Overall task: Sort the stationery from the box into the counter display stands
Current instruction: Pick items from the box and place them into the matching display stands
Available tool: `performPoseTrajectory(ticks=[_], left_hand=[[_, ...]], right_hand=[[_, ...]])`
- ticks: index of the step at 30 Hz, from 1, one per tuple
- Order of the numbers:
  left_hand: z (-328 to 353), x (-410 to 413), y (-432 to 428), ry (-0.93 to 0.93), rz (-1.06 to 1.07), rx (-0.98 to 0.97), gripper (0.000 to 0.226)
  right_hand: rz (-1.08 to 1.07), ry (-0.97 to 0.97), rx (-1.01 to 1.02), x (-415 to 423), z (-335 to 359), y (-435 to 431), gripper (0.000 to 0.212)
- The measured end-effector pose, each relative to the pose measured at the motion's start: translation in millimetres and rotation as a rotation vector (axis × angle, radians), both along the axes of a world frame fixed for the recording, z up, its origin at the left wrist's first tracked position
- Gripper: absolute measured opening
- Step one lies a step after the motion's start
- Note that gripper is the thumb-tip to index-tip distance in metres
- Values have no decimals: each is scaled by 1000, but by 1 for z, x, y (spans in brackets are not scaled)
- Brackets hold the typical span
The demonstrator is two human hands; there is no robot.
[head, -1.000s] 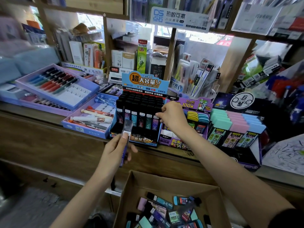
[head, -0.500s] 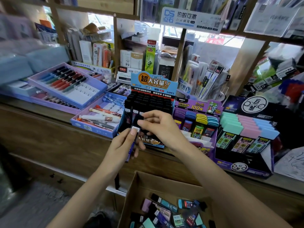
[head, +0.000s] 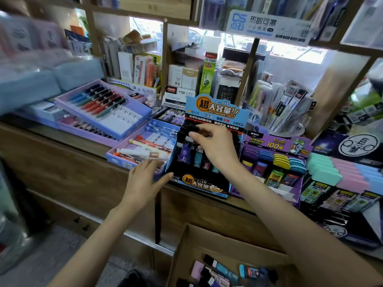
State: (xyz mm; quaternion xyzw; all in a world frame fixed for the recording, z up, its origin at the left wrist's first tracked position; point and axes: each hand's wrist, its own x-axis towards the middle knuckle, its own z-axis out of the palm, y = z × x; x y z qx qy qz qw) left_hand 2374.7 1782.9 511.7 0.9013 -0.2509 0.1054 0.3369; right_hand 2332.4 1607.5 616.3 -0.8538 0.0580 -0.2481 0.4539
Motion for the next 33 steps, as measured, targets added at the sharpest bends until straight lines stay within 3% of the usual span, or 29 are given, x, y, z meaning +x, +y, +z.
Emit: performPoseTrajectory(ticks=[11, 15, 21, 24, 27, 33], left_hand=[[-19, 1, -4, -126, 37, -1, 42], [-20, 2, -3, -124, 41, 0, 42], [-12, 0, -1, -82, 2, 67, 48], [0, -10, 1, -125, -54, 46, 50], [7, -37, 3, -189, -116, -60, 33], [-38, -110, -9, 115, -340, -93, 25]], right_hand=[[9, 56, 7, 13, -21, 7, 11], [-69, 79, 66, 20, -34, 14, 25], [-137, 120, -308, 15, -31, 19, 51], [-84, 137, -311, -2, -26, 12, 36], [34, 136, -290, -42, -27, 0, 30], [130, 377, -271, -155, -83, -44, 32]])
